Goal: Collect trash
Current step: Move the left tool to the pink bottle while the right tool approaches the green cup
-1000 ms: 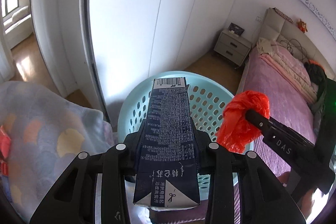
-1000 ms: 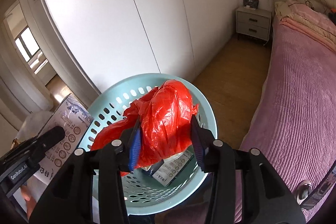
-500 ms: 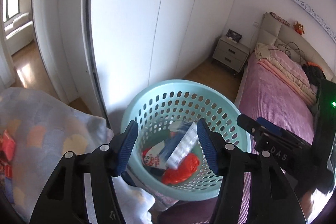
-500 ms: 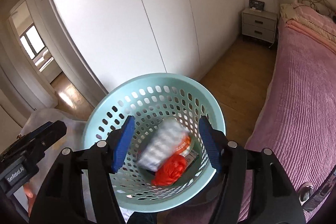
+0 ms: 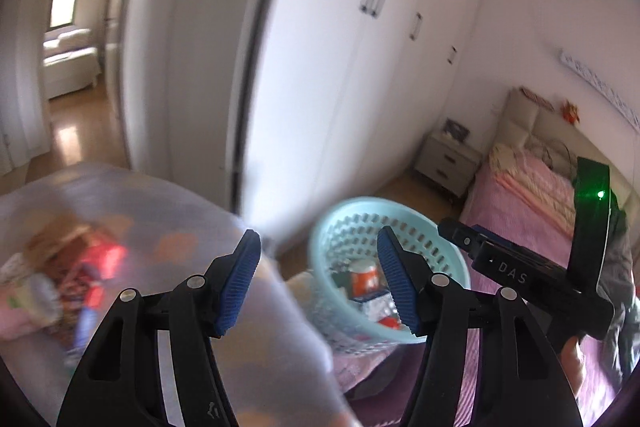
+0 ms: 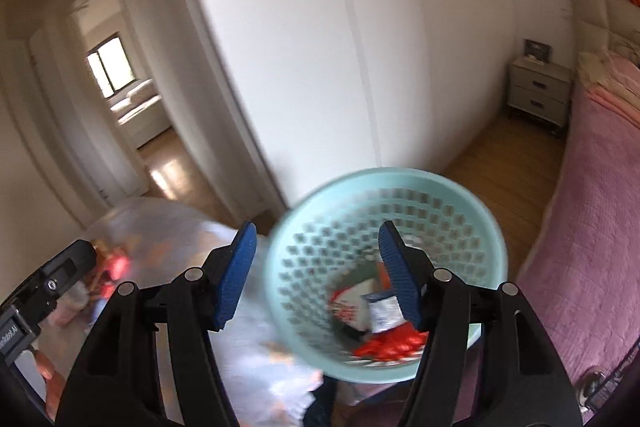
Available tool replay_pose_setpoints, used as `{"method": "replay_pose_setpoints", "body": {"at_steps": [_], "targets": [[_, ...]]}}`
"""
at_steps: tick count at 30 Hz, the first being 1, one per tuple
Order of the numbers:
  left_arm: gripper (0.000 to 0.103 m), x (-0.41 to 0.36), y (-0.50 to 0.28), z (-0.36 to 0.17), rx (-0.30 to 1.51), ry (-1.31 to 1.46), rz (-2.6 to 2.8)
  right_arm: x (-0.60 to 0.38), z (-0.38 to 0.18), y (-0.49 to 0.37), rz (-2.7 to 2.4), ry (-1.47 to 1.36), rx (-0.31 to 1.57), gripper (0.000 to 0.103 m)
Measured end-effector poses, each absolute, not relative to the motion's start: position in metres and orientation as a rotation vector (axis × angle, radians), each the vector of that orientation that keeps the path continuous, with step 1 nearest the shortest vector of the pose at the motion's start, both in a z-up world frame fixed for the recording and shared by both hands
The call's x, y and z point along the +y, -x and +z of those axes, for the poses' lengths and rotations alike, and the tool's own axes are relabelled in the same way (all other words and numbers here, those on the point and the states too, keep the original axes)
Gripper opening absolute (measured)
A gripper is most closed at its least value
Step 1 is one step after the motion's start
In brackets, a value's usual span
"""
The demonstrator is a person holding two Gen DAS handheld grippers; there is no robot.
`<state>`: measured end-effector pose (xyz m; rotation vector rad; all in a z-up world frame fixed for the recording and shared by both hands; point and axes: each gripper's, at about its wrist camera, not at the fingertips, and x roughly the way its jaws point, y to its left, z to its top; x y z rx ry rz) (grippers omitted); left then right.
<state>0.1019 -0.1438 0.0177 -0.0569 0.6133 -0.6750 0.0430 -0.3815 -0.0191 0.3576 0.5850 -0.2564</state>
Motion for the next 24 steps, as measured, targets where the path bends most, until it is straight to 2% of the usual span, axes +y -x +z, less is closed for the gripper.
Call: {"method": "replay_pose_setpoints", "body": {"at_steps": [9,12,19,24], "targets": [[0.06,-0.017,-0.109,0.031,0.578,0.116,-0.466,-0.269,-0.01,-0.07,-0.05,-0.254,0.583,0.06],[0.065,0.027,-0.12,0.027,0.599,0.146,-0.371,-0.229,-0.02,-0.077,0.031,-0.226,0.605,0.06],[0.065,0.097,-0.153,0.008,0.668,0.161,-0.243,-0.128,-0.057,-0.084,0.214,-0.142,0.696,0.06],[0.064,0.136,-0.178,-0.015,0.736,0.169,-0.197,-0.093,-0.08,-0.085,0.296,-0.148,0.783,0.06]]}}
